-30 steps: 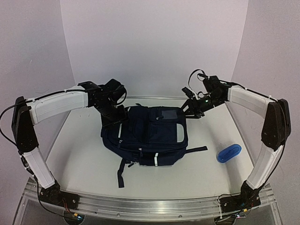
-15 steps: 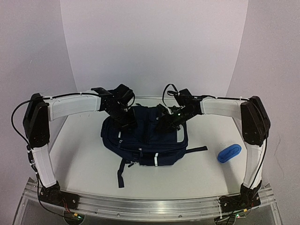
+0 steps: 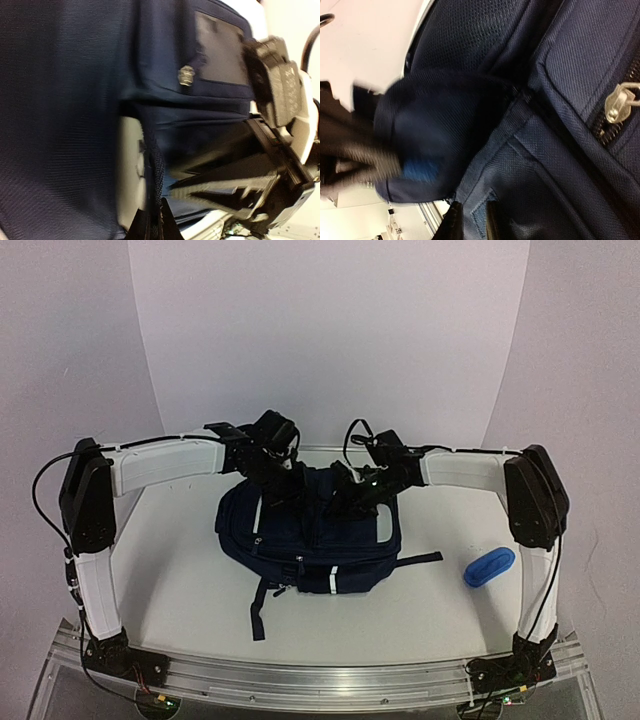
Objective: Pack the student bag
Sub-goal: Adjust the student bag at the center of the board.
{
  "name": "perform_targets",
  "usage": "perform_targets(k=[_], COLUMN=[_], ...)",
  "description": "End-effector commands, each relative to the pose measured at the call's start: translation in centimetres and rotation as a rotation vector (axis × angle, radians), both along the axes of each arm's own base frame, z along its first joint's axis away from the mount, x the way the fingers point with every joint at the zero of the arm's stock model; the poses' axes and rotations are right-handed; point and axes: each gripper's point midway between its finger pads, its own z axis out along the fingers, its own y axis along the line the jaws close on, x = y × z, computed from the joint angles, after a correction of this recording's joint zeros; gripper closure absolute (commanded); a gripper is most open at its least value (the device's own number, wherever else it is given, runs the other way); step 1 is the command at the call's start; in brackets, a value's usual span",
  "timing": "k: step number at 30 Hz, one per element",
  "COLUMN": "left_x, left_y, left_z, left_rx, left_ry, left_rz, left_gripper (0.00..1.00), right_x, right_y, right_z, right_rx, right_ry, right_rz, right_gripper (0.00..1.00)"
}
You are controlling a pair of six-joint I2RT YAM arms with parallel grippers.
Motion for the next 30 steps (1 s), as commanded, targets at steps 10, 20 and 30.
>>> perform_targets(k=[10, 20, 30], left_x=[-0.2, -0.4, -0.3], left_y=[-4.0, -5.8, -8.0], left_z=[2.5, 1.7, -4.3], left_rx=[-0.138, -0.143, -0.039], left_ry=[-0.053, -0.044, 0.085], left_rz=[-0.129, -0.208, -0.288], left_gripper=[1.0, 1.0, 0.81], right_x=[2.8, 2.7, -1.1], right_y=[-4.3, -14.9, -16.5], right_z=[8.7, 5.0, 0.5], right_rx=[0.101, -0.118, -0.169], right_ry=[-0.124, -0.097, 0.028], right_rz=[-0.076, -0.149, -0.051], right_gripper=[0.53, 0.39, 0.25])
